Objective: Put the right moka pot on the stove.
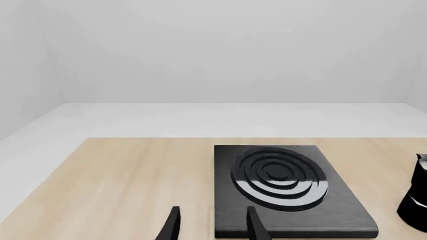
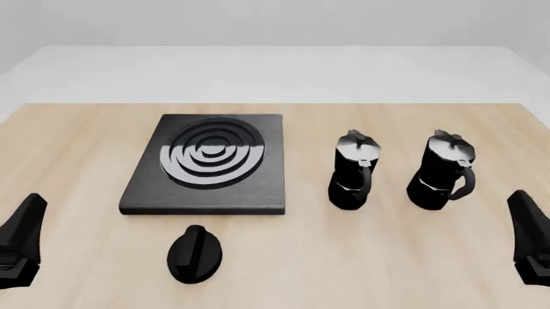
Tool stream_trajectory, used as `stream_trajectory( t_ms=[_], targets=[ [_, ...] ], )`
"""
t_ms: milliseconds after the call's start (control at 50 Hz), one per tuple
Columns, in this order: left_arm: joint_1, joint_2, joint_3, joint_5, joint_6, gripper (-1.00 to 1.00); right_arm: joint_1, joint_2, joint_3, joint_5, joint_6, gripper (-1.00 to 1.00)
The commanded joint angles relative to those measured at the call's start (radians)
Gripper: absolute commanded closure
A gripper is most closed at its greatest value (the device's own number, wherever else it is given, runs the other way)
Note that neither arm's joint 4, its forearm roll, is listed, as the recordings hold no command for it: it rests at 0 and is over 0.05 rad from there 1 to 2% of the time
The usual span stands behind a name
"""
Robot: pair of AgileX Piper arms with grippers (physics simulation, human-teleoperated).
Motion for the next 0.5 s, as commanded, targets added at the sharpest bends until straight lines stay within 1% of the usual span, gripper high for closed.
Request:
stream_trajectory(
  t_ms=[20,40,80,100,120,160,200,220,280,320,360,380,420,440,500],
  targets=[
    [0.000,0.005,-0.003,-0.001,0.000,-1.00,-0.017,0.084,0.014,-0.065,0.016,-1.00],
    [0.000,0.005,-0.003,-0.001,0.000,-1.00,-0.017,0.086,0.014,-0.067,0.016,-1.00],
    [0.000,0.005,-0.003,-0.001,0.000,-1.00,-0.014,0.140,0.008,-0.098,0.002,-1.00],
    [0.000,0.005,-0.003,-0.001,0.000,-1.00,-0.010,0.154,0.005,-0.109,0.021,-1.00],
    [0.000,0.005,-0.003,-0.001,0.000,-1.00,-0.010,0.156,0.006,-0.110,0.021,-1.00],
    [0.000,0.005,-0.003,-0.001,0.000,-1.00,-0.016,0.216,0.010,-0.156,0.017,-1.00],
    [0.000,0.005,-0.003,-0.001,0.000,-1.00,-0.014,0.244,0.010,-0.181,0.023,-1.00],
    [0.000,0.005,-0.003,-0.001,0.000,-1.00,-0.023,0.301,0.014,-0.225,0.018,-1.00],
    [0.000,0.005,-0.003,-0.001,0.000,-1.00,-0.019,0.327,0.016,-0.253,0.033,-1.00],
    [0.000,0.005,-0.003,-0.001,0.000,-1.00,-0.026,0.403,0.020,-0.319,0.028,-1.00],
    [0.000,0.005,-0.003,-0.001,0.000,-1.00,-0.029,0.457,0.022,-0.368,0.040,-1.00],
    [0.000,0.005,-0.003,-0.001,0.000,-1.00,-0.034,0.500,0.022,-0.405,0.032,-1.00],
    [0.000,0.005,-0.003,-0.001,0.000,-1.00,-0.036,0.534,0.023,-0.438,0.037,-1.00],
    [0.000,0.005,-0.003,-0.001,0.000,-1.00,-0.040,0.582,0.024,-0.477,0.032,-1.00],
    [0.000,0.005,-0.003,-0.001,0.000,-1.00,-0.040,0.643,0.023,-0.534,0.034,-1.00]
  ],
)
